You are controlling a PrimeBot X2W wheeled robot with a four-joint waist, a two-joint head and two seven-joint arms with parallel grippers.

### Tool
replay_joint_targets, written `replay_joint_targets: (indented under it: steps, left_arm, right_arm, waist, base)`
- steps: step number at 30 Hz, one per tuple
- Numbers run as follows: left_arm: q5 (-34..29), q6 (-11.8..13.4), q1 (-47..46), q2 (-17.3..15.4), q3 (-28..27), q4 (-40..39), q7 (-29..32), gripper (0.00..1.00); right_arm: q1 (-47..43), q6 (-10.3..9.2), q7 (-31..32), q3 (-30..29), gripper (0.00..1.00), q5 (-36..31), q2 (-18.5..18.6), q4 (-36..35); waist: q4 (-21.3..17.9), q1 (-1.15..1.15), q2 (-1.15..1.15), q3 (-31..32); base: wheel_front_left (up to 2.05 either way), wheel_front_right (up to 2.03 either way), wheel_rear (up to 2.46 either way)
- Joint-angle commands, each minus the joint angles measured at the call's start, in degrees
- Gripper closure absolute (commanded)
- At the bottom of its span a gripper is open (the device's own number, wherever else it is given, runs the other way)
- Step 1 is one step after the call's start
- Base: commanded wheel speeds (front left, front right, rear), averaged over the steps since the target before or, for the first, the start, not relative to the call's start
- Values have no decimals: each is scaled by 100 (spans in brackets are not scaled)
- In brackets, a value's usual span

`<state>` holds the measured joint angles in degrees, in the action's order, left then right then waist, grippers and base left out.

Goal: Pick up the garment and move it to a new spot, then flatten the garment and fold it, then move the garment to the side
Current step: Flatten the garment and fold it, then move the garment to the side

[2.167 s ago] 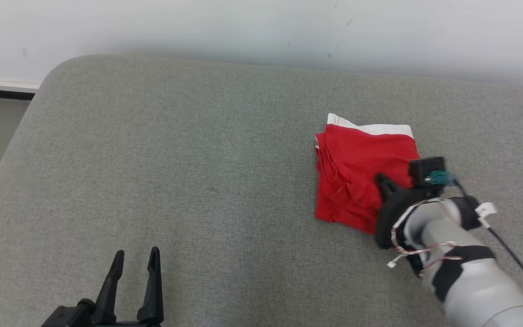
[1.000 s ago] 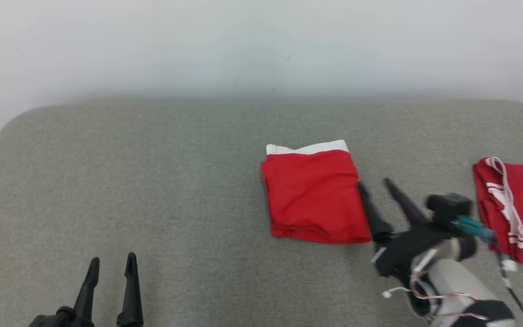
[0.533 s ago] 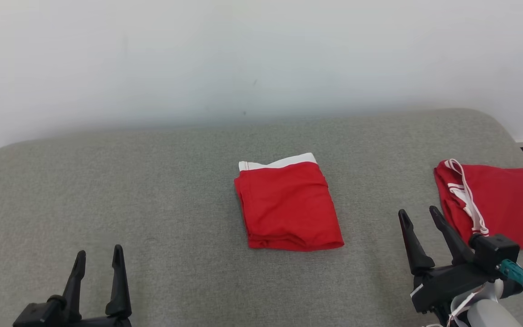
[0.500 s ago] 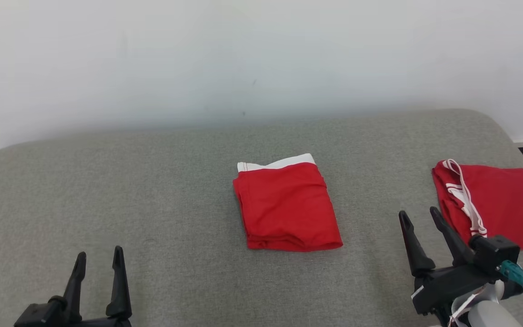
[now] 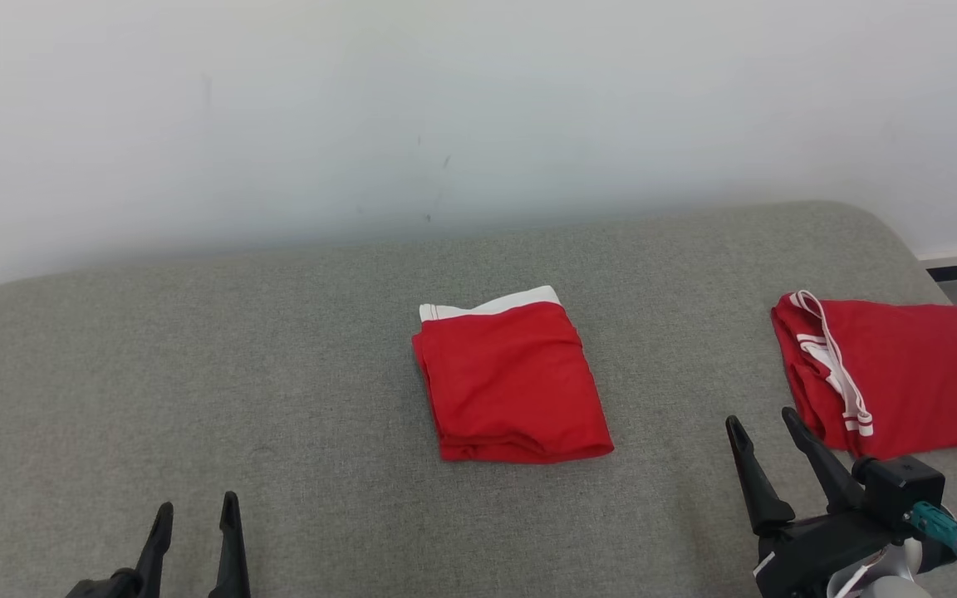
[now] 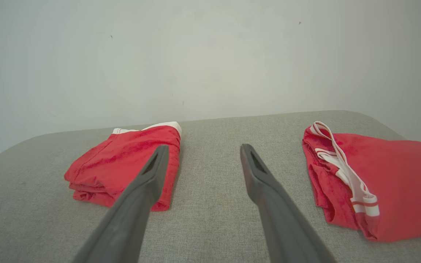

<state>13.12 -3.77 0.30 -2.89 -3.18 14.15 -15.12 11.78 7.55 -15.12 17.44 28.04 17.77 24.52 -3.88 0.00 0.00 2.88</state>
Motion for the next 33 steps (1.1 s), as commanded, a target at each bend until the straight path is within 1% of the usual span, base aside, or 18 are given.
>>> replay_joint_targets:
  steps: [1, 18, 28, 33]
  left_arm:
    - [9, 19, 40, -1, -4, 18, 0, 0]
    - [-60, 55, 60, -1, 3, 23, 1, 0]
    - [-59, 74, 11, -1, 51, -44, 0, 0]
    - [54, 111, -51, -1, 196, -132, 0, 0]
  right_arm:
    - [-49, -14, 1, -11, 0, -40, -14, -24]
    - [-65, -15, 2, 19, 0, -35, -136, 9]
    - [30, -15, 2, 93, 0, -97, -23, 41]
    - [246, -15, 56, 223, 0, -13, 113, 56]
  waist:
    - [-1, 0, 0, -5]
    - [44, 0, 0, -49]
    - [143, 0, 0, -154]
    - [316, 0, 0, -194]
  base:
    - [0, 0, 0]
    - [0, 0, 0]
    - [0, 0, 0]
    - [0, 0, 0]
